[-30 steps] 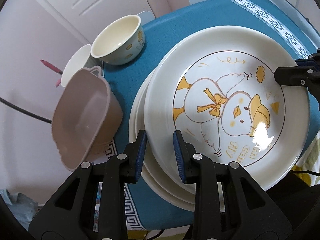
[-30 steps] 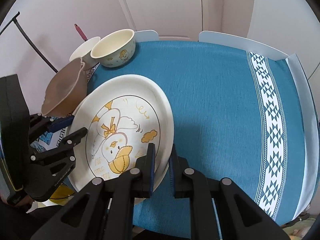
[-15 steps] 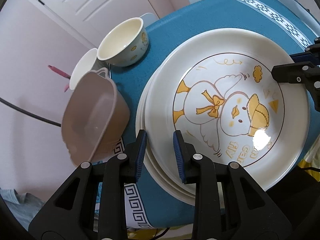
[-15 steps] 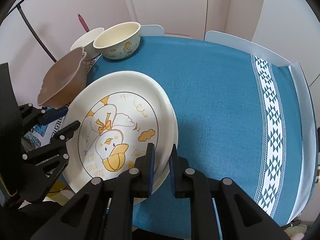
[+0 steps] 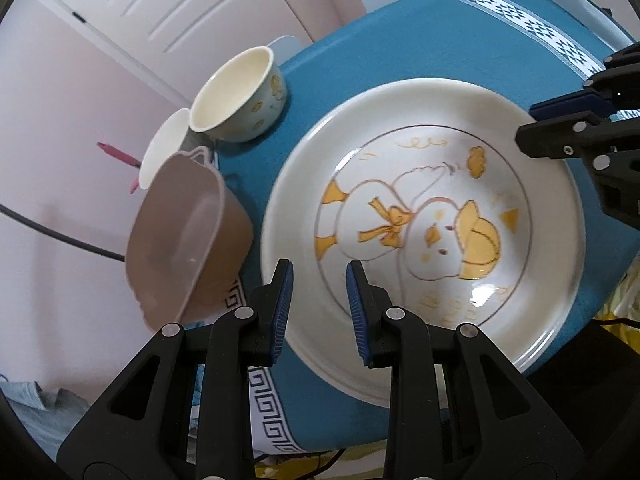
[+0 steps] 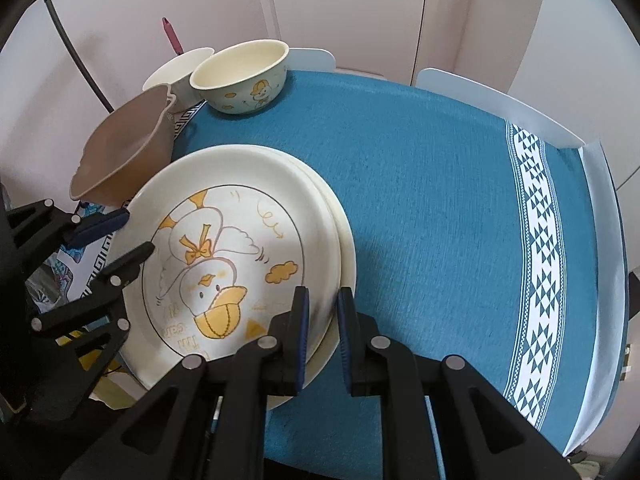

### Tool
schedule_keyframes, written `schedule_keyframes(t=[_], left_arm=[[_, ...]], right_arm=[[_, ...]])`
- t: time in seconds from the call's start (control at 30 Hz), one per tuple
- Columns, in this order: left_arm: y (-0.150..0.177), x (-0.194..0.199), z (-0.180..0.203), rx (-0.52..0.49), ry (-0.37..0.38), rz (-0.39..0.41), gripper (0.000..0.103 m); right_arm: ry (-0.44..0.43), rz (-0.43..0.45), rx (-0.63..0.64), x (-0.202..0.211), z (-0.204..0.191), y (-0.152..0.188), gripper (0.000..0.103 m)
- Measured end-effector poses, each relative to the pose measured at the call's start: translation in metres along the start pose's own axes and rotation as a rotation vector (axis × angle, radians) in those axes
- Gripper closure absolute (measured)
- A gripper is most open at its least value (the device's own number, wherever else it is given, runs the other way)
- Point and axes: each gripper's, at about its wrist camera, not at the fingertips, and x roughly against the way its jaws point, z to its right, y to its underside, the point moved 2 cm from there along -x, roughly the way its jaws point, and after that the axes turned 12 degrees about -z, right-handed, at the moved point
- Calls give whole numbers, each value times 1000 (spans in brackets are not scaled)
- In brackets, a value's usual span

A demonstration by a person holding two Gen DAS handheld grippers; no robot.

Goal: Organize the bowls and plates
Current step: 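Open both grippers and lift them away from the plate stack, then grasp the rim of the beige square bowl with both grippers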

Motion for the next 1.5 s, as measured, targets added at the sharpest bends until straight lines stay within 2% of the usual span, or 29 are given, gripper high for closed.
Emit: schedule_keyframes(t=[0.27,0.4,0.5,0.57,0.6,0.63,0.67,0.7,0.73,0.77,0.83,0.9,1.1,1.23,1.33,1.43,1.5], left_arm=[[-3,3,-3,17,27,8,78],[-8,18,-17,83,89,49,78],[-15,35,-37,185,158,84,78],[-18,45,-49,256,215,101,77],[-19,50,-54,294,232,107,77],[-21,55,-58,334,240,108,75],[-21,58,-62,368,247,107,65],[-21,61,-65,395,252,109,54],[-19,66,-68,436,256,115,21],[-16,72,-72,483,254,136,2],[-9,86,-78,550,230,179,0],[-7,93,-81,580,211,168,0],[16,105,-110,766,188,144,0],[35,102,-138,859,168,107,0],[48,89,-160,904,159,79,0],[59,66,-180,936,199,56,0],[66,43,-193,967,285,38,0]], right_arm=[[-23,17,-5,6,2,1,90],[-51,78,-36,24,12,-4,90],[-85,114,-60,38,22,-8,90],[-117,143,-73,48,32,-11,77],[-135,162,-71,54,36,-12,46],[-149,180,-66,59,39,-14,9],[-163,210,-54,66,41,-17,0],[-175,228,-41,72,44,-19,0],[-190,239,-21,77,46,-23,0],[-198,244,-6,81,47,-25,0],[-212,261,23,88,48,-29,0],[-237,277,64,96,51,-33,0],[-300,296,220,110,40,-54,0],[-321,218,337,107,18,-78,0],[-314,218,386,105,-7,-95,0],[-281,207,401,94,-31,-112,0],[-301,159,408,76,-50,-124,0]])
